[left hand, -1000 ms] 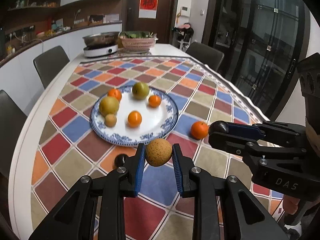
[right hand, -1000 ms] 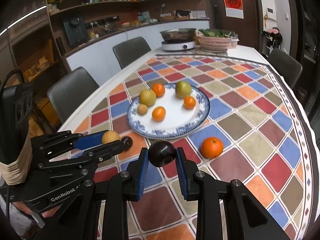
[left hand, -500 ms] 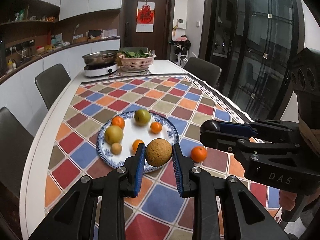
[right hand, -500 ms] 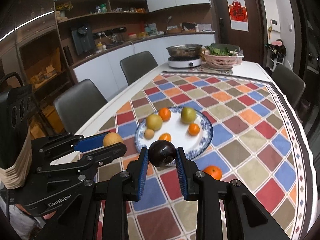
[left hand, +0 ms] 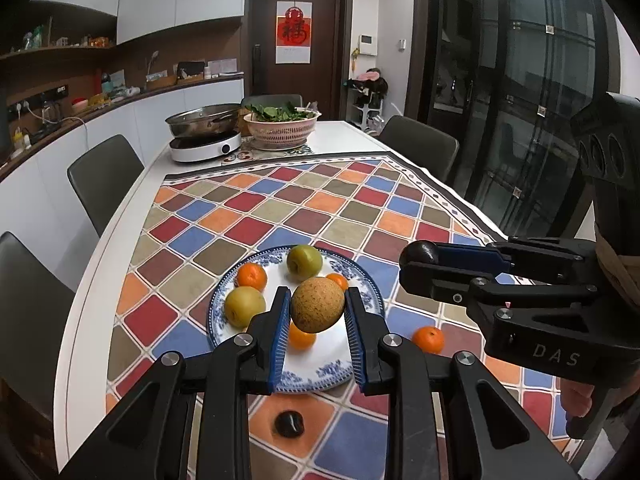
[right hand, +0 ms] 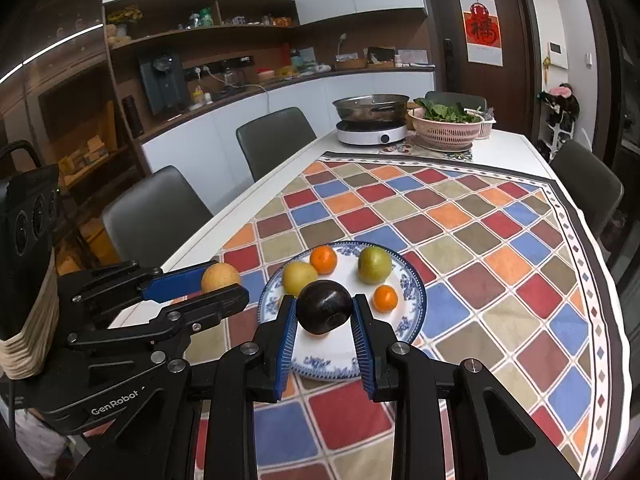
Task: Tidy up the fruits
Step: 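Lift and carry the tan fruit and plum with both grippers over the plate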
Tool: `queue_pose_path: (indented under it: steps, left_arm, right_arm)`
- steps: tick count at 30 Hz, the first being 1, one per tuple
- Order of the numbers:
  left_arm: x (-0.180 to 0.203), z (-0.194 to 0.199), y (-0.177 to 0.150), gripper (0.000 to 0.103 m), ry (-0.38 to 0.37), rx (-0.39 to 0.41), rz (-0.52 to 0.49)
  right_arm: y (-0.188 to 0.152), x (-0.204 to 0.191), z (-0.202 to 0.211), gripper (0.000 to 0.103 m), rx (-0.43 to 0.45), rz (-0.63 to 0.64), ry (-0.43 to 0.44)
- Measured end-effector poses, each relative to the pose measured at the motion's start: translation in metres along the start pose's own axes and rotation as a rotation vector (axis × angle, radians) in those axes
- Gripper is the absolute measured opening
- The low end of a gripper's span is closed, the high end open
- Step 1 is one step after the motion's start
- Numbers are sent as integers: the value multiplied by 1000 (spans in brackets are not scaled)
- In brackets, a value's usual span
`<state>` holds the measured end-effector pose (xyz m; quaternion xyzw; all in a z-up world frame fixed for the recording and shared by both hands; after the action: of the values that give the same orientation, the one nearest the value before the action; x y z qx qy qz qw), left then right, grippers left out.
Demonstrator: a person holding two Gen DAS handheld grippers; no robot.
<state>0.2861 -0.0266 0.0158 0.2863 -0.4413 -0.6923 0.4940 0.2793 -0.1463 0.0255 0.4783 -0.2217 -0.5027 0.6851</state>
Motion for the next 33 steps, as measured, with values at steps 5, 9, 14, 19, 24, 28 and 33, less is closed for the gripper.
queue_pose_path:
  steps: [5, 9, 14, 19, 24, 28, 33]
  left_arm:
    - [-8, -20, 3, 27, 4, -13, -1]
    - [-14, -37, 3, 27, 5, -31, 4]
    - [-23, -58, 1, 27, -13, -40, 3]
    - [-32, -73, 0, 27, -9, -46, -6]
    - [-41, -92, -5, 27, -12, -79, -5]
    - [-49, -110, -10, 27, -21, -112, 21]
    - [-56, -129, -18, 27, -33, -164, 53]
  right_arm:
    - [6, 10, -21, 29, -23, -9, -7]
    - [7, 16, -40, 29, -52, 2, -9]
    - [6, 23, -61, 29, -82, 8, -12]
    - [3, 28, -85, 29, -115, 14, -2]
    - [-3, 33, -106, 29, -157, 7, 10]
    - [-8, 33, -124, 29, -194, 15, 19]
    - [-14, 34, -139, 29, -225, 25, 13]
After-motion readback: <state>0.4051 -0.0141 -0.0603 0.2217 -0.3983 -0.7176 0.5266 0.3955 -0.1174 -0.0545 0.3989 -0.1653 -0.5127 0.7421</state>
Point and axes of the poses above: each gripper's, at about its wrist camera, not at the fingertips, and z roughly against the way its jaws point, x to its right, y to its top, the point moved 3 cm from there along -z, roughly the way its jaws point, and after that the axes turned 12 degrees about x, right-handed, at the moved point
